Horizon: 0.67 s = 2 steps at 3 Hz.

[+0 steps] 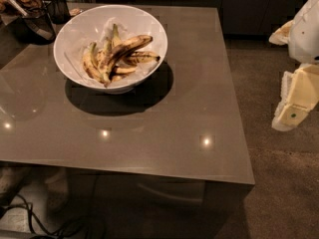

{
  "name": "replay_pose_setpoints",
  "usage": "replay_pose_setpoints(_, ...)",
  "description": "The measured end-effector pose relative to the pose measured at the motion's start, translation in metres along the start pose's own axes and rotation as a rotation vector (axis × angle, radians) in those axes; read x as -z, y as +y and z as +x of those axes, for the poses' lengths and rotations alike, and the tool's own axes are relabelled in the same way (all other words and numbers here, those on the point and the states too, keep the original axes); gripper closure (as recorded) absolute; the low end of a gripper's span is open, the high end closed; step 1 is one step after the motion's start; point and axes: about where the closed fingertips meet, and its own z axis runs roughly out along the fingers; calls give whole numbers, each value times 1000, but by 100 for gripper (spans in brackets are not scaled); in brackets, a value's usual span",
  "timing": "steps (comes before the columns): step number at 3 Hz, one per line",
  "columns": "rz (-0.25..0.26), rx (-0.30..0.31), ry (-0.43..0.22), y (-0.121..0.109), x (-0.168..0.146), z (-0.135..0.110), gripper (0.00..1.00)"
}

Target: Pick banana from white bowl

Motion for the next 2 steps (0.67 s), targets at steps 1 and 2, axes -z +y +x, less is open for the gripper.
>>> replay_pose_setpoints(1, 2, 0, -3, -9, 3, -10, 0)
replay_pose_setpoints(2, -11, 19, 19, -30, 4, -31, 0)
